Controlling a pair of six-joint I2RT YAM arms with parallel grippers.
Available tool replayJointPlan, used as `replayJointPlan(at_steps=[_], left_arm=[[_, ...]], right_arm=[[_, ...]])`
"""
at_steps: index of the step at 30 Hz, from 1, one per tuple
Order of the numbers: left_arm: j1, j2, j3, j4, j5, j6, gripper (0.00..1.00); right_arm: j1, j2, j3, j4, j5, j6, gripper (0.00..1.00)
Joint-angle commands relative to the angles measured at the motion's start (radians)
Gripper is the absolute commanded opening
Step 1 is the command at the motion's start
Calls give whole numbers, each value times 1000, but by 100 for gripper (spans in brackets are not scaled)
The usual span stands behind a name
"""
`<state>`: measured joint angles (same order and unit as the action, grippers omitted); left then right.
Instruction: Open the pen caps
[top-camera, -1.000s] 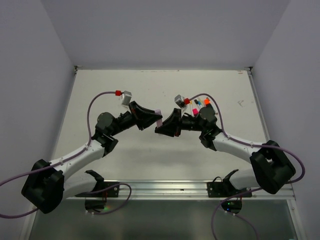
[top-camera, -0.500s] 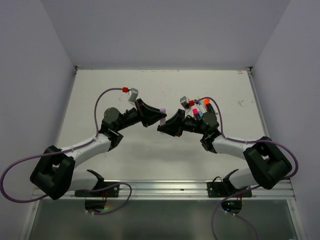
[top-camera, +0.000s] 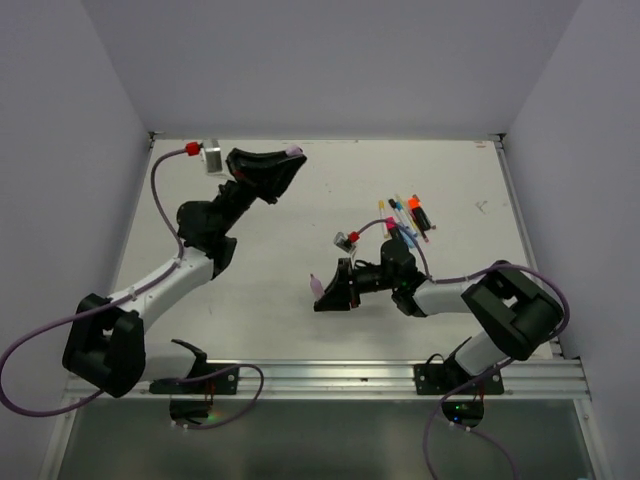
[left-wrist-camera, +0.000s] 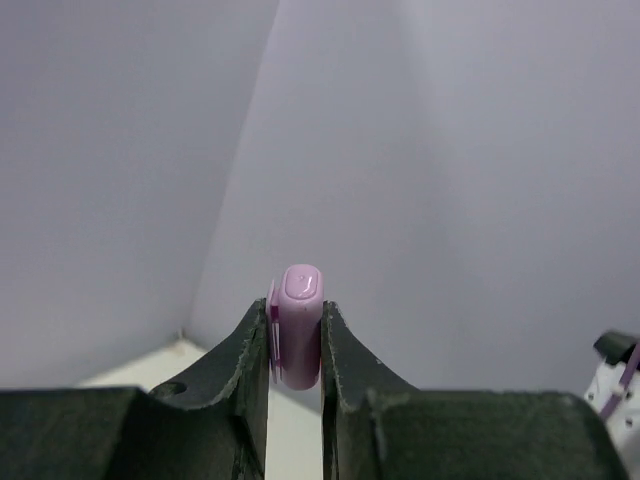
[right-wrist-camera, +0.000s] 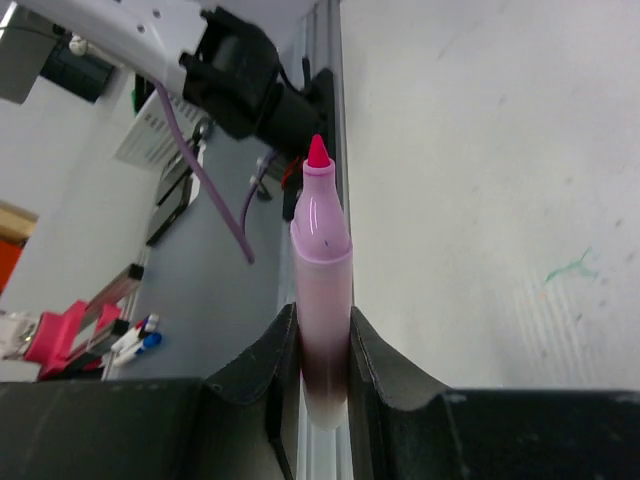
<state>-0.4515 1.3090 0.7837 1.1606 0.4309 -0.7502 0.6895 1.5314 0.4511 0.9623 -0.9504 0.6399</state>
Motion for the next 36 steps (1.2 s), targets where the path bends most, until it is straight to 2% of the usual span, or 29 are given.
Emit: replayJointPlan(at_steps=[1, 3, 7, 8, 9, 11, 12, 13, 15, 16, 19, 22, 28, 36], left_arm=[[20, -36, 32, 271, -109, -12, 0], [40, -37, 25, 278, -93, -37, 0], [43, -60, -14, 133, -20, -37, 0], [43, -74, -47, 84, -23, -34, 0], [43, -88, -66, 29, -26, -23, 0], [43, -146, -101, -173, -43, -3, 0], [43, -169, -109, -255, -50, 32, 0], [43, -210, -113, -421, -72, 47, 0], [43, -246, -113, -585, -104, 84, 0], [43, -270, -116, -713, -127, 92, 0], [43, -286, -135, -896, -145, 104, 0], [40, -258, -170, -990, -130, 81, 1], [31, -156, -222, -1073, -135, 58, 5], [-10, -8, -190, -1144, -152, 69, 9]], right_arm=[[5, 1, -2, -51, -117, -9, 0], [4, 3, 1, -45, -117, -2, 0], [5, -34, 6, -69, -55, 4, 0], [5, -46, 17, -107, -27, -11, 0], [5, -74, 29, -226, 55, -64, 0], [4, -102, 69, -365, 160, -118, 0], [5, -117, 84, -502, 212, -167, 0], [5, -144, 99, -560, 323, -184, 0], [2, -163, 132, -684, 421, -200, 0], [4, -169, 142, -713, 503, -201, 0], [5, -136, 188, -810, 587, -192, 0], [5, -93, 218, -836, 628, -151, 0], [7, -5, 256, -810, 690, -63, 1], [22, 133, 342, -810, 725, -14, 5]])
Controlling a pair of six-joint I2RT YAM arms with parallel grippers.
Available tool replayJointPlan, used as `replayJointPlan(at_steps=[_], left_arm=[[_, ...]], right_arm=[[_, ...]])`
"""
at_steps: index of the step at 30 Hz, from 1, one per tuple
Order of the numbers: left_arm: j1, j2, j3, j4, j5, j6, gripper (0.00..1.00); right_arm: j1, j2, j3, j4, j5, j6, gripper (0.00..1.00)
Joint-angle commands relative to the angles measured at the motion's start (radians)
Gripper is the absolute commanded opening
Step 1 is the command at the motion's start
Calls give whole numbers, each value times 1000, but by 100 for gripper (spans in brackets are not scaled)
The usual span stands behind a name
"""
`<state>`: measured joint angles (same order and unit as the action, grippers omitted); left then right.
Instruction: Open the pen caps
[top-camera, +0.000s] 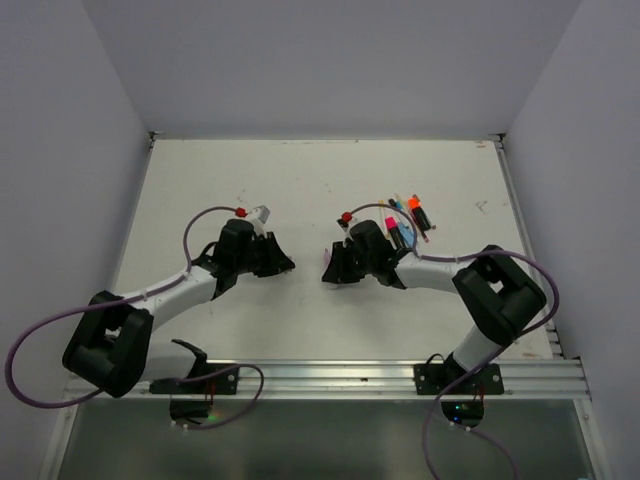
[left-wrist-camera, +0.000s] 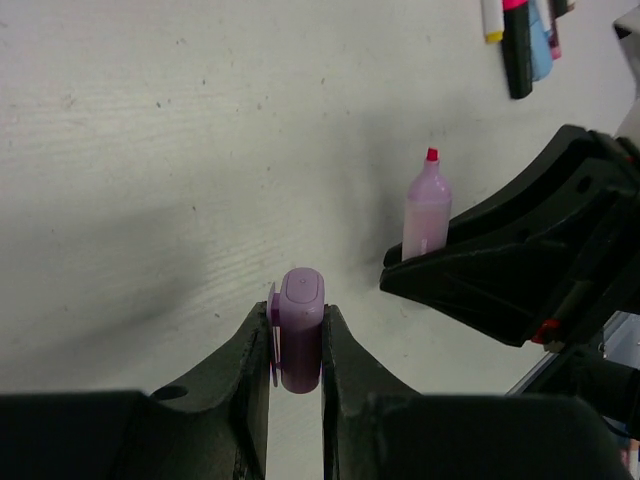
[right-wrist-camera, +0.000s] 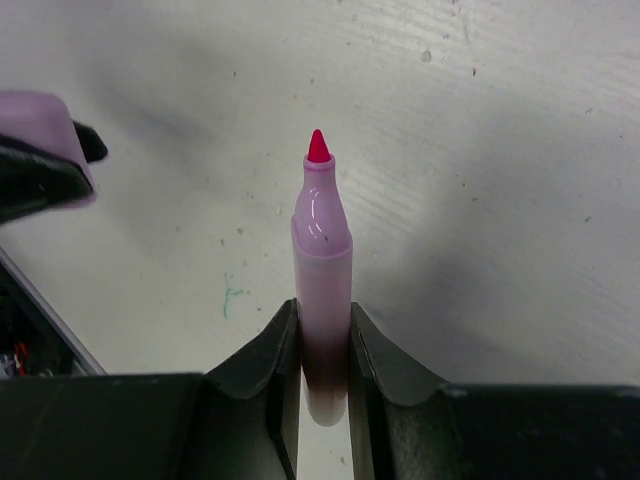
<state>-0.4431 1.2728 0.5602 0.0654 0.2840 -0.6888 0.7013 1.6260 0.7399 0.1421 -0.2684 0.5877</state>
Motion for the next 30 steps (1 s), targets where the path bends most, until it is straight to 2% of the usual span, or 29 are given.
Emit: replayJointPlan(at_steps=[1, 6, 10, 12, 16, 24, 29, 30], left_arm=[[-25, 51, 33, -50, -8, 6, 10], [-29, 99, 27, -49, -23, -5, 13], [-29, 108, 26, -42, -68, -5, 22], [-29, 117, 30, -38, -80, -6, 24], [-29, 129, 29, -21, -91, -11, 31], [-29, 112, 50, -33, -112, -12, 46], [-29, 47, 75, -64, -137, -3, 58], [-29, 34, 86, -114, -150, -2, 61]], right_arm=[[16, 54, 70, 7, 44, 43, 5], [44, 112, 105, 2, 43, 72, 13], [67, 135, 134, -27, 55, 78, 27], [73, 135, 138, -32, 60, 86, 30], [78, 137, 142, -38, 64, 93, 45], [76, 60, 161, -99, 77, 67, 62], [63, -27, 210, -278, 267, -48, 67], [44, -49, 214, -300, 288, -61, 68]])
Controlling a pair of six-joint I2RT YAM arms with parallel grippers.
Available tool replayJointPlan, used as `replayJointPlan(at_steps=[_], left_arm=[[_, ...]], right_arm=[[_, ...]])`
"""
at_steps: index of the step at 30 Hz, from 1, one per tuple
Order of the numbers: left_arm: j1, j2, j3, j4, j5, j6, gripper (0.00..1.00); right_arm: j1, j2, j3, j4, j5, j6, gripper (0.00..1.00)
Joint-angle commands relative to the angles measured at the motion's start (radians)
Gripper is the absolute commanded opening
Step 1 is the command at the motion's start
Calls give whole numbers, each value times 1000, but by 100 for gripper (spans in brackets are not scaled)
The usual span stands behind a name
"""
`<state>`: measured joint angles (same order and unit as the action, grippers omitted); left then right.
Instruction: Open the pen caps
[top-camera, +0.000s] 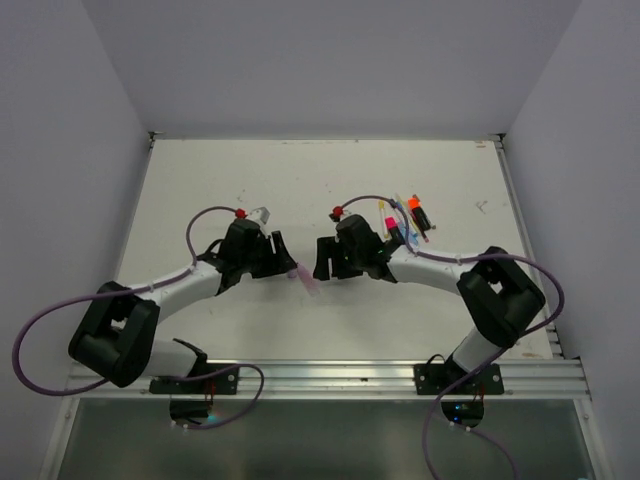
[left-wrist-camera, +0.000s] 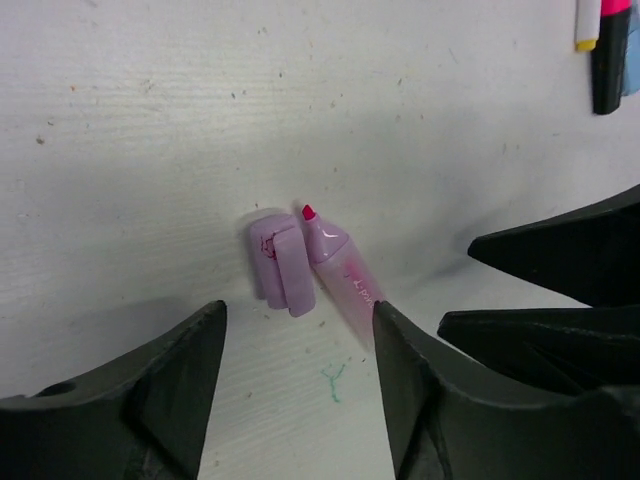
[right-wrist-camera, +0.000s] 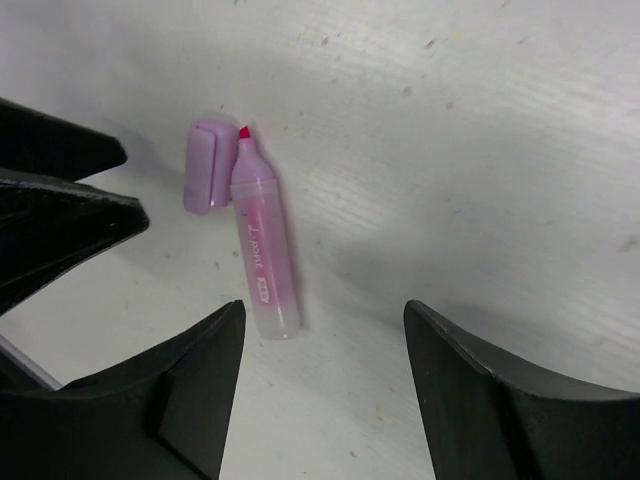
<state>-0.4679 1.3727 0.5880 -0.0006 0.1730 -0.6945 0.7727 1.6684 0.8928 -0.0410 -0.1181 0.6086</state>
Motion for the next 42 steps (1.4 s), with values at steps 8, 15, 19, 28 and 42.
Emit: replayJointPlan(at_steps=[8, 15, 19, 28, 42], left_arm=[[-3, -187, 165, -188, -124, 67, 96], [-2, -270, 323, -331, -251, 190, 100], [0, -319, 345, -345, -331, 243, 100], [3, -383, 253, -305, -438, 314, 100], [5, -383, 222, -276, -429, 322, 100]], right_arm=[[-246, -144, 77, -252, 264, -164, 70], [-372, -38, 178, -275, 324, -210, 60], [-386, 42, 230, -275, 327, -217, 54], [-394, 172, 299, -267, 322, -221, 45], [-398, 358, 429, -310, 336, -242, 40]])
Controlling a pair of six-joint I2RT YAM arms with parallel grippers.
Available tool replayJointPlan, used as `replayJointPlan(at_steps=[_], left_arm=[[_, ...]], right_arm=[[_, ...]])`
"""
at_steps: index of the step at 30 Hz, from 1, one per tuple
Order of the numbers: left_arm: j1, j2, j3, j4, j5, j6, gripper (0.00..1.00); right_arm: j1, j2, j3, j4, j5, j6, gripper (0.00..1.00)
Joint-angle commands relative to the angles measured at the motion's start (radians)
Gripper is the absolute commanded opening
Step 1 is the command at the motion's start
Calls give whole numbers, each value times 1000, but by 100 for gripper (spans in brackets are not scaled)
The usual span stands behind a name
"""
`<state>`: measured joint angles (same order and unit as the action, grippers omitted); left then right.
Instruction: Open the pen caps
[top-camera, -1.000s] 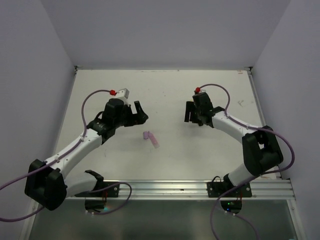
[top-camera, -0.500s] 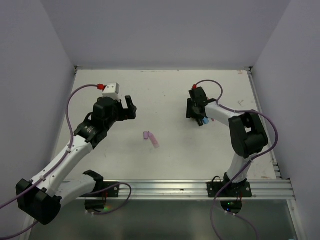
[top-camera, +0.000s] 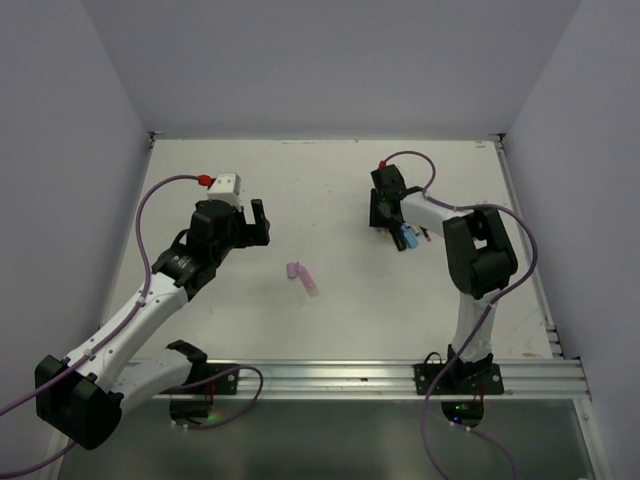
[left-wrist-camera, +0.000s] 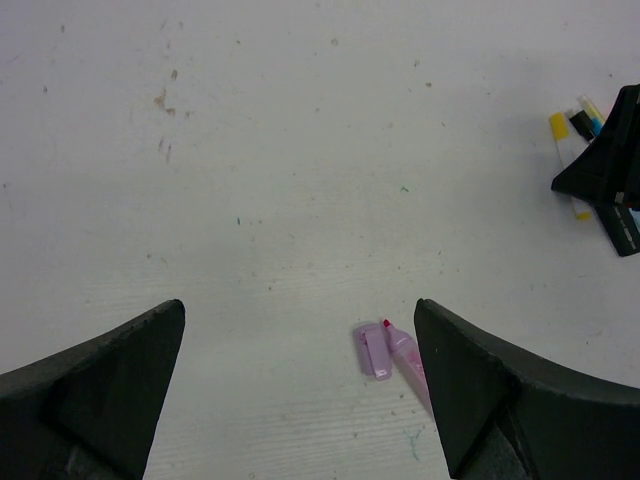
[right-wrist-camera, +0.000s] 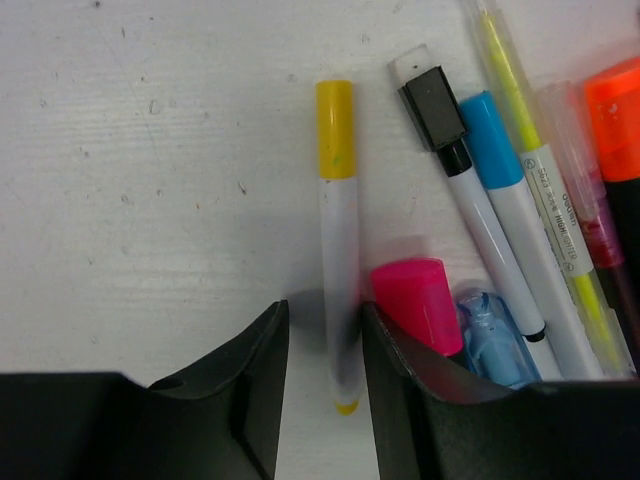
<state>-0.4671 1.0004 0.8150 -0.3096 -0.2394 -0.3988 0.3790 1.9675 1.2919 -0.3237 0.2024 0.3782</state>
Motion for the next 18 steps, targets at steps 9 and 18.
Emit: replayJointPlan(at_steps=[9, 18], left_arm=[[4, -11, -10, 72, 89, 9, 100], [2, 27, -16, 199, 359, -127, 100]], right_arm=[[21, -25, -64, 93, -89, -82, 0], [218, -341, -268, 317, -196, -105, 0]])
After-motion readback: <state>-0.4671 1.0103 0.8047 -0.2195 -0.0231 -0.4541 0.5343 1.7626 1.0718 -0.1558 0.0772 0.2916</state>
